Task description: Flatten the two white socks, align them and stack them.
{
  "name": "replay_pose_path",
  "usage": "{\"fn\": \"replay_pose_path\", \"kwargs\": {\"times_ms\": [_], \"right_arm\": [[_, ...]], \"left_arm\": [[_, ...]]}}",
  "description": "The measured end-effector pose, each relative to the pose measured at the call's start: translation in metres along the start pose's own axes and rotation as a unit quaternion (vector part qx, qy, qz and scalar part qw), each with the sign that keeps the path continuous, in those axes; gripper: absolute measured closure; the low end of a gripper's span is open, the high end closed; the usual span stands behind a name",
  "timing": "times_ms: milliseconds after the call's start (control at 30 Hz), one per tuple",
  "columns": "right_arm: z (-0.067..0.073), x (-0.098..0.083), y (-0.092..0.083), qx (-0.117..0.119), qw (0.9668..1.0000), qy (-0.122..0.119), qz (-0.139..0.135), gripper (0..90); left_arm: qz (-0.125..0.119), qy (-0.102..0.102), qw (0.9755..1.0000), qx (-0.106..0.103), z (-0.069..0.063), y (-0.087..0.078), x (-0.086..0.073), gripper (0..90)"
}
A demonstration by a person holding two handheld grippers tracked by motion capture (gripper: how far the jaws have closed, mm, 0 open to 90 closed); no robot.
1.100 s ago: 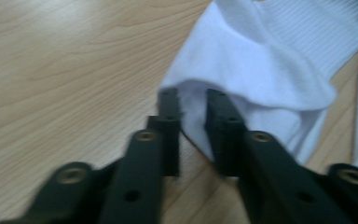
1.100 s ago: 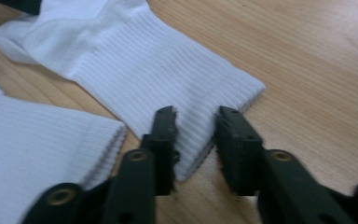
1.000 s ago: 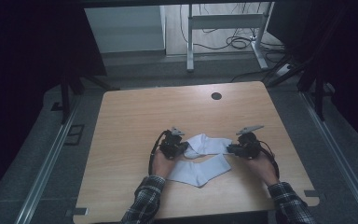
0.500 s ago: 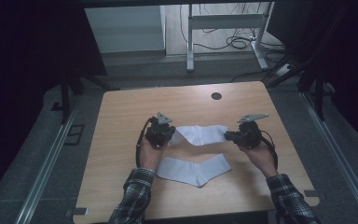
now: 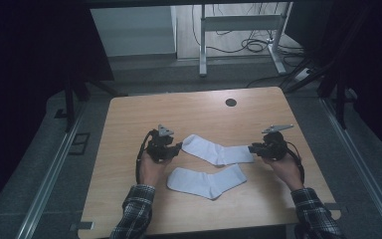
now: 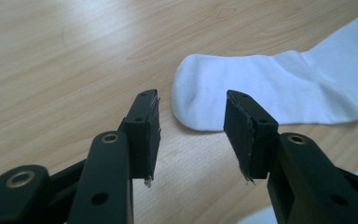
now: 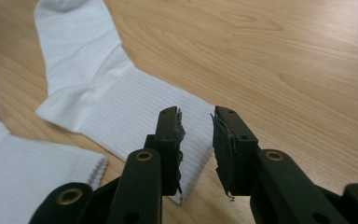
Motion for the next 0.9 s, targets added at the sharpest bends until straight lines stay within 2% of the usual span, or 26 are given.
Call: {"fn": "replay_pose_path", "kwargs": {"times_ms": [167, 267, 400, 500, 633, 700, 833, 900], "right_arm": [[-0.001, -0.005, 0.002, -0.005, 1.0, -0.003, 0.008, 63.4], [-0.001, -0.011, 0.009, -0.011, 0.9997, -0.012, 0.02, 59.4], [-0.002, -0.015, 0.012, -0.018, 0.9993, -0.019, 0.028, 55.7], [-0.002, -0.016, 0.013, -0.017, 0.9993, -0.019, 0.026, 54.1], [-0.004, -0.019, 0.014, -0.019, 0.9992, -0.019, 0.031, 52.7], [-0.004, -0.019, 0.014, -0.019, 0.9991, -0.02, 0.031, 52.3], [-0.005, -0.016, 0.012, -0.02, 0.9992, -0.025, 0.023, 52.0], [-0.005, -0.014, 0.01, -0.021, 0.9994, -0.021, 0.017, 52.0]], "left_arm": [[0.013, -0.002, 0.9998, 0.012, 0.0, 0.028, -0.003, 53.6], [0.021, -0.006, 0.9995, 0.024, -0.001, 0.044, -0.003, 47.4], [0.036, 0.0, 0.9984, 0.044, -0.002, 0.061, -0.004, 33.8], [0.052, 0.01, 0.997, 0.057, -0.002, 0.068, -0.01, 31.5], [0.051, 0.01, 0.9971, 0.056, -0.001, 0.062, -0.015, 31.1], [0.055, 0.011, 0.9968, 0.057, -0.001, 0.055, -0.021, 31.2], [0.065, -0.001, 0.997, 0.043, -0.004, 0.039, -0.036, 32.1], [0.061, 0.001, 0.997, 0.047, 0.0, 0.032, -0.039, 32.3]]}}
Point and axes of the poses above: each handheld gripper's, and its own axes: y roughly forward along the jaws, x roughly out of its top, z roughly to its left, the point moved 8 cm from there along y, roughly forward along the jaws, and after that the axes turned 8 degrees about x, right-handed, at the moved point
